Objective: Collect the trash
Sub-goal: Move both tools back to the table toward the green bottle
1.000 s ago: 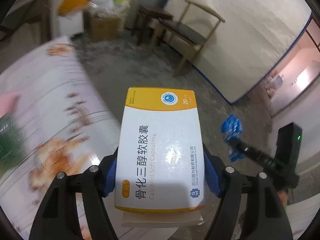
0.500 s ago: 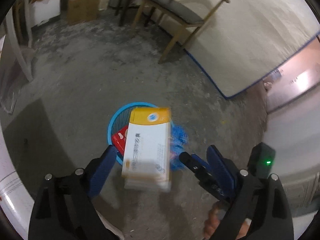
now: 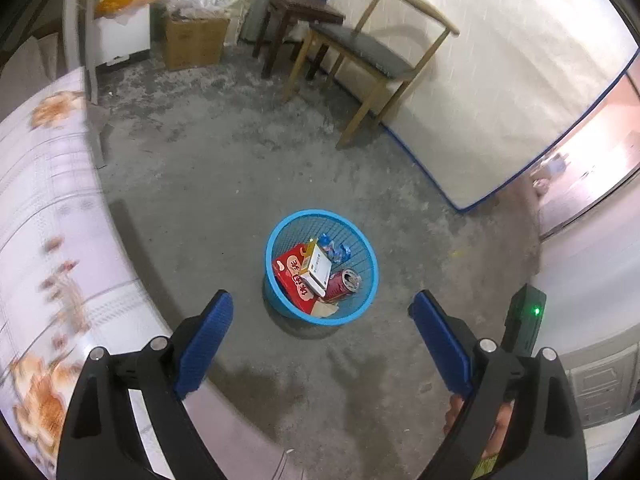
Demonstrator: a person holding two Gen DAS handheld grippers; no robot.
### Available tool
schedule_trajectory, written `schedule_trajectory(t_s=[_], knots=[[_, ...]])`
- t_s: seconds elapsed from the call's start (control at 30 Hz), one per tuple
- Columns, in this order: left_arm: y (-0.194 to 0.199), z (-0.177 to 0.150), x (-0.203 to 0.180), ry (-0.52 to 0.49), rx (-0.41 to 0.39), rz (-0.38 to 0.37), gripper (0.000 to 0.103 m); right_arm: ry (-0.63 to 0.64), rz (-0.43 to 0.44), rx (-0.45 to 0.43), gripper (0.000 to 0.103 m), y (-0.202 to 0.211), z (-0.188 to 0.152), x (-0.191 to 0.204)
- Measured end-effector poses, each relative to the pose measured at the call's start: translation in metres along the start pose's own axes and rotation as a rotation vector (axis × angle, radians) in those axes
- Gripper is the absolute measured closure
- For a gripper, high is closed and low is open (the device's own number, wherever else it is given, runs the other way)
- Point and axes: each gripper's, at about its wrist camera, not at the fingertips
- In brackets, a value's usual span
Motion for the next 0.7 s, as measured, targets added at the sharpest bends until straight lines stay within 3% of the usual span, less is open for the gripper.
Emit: schedule_trajectory(t_s=[0.23, 0.4, 0.6, 0.7], knots=[[0.117, -0.038, 0.054, 0.011, -0.179, 0.039, 0.014, 0.181, 0.102, -0.04, 0.042, 0.039, 0.004, 0.078], [0.202, -0.083, 0.121, 0.079, -0.343, 0.17, 0.014, 0.363, 0.266, -0.011, 0.042, 0.04, -0.013, 0.171], [0.268, -0.146, 0.205, 0.297, -0.452, 0.305, 0.014, 0.59, 0.495, 0.16, 0.041, -0.002, -0.075, 0.312], [0.291, -0.173, 0.235, 0.393, -0.498, 0.355, 0.014, 0.82, 0.574, 0.224, 0.035, -0.023, -0.129, 0.388]])
Point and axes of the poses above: each gripper's, at about its wrist camera, not at the fingertips, and y roughly against the way its jaws point, x to its left, z to its top, and after that the axes turned 14 degrees about -x, right-handed
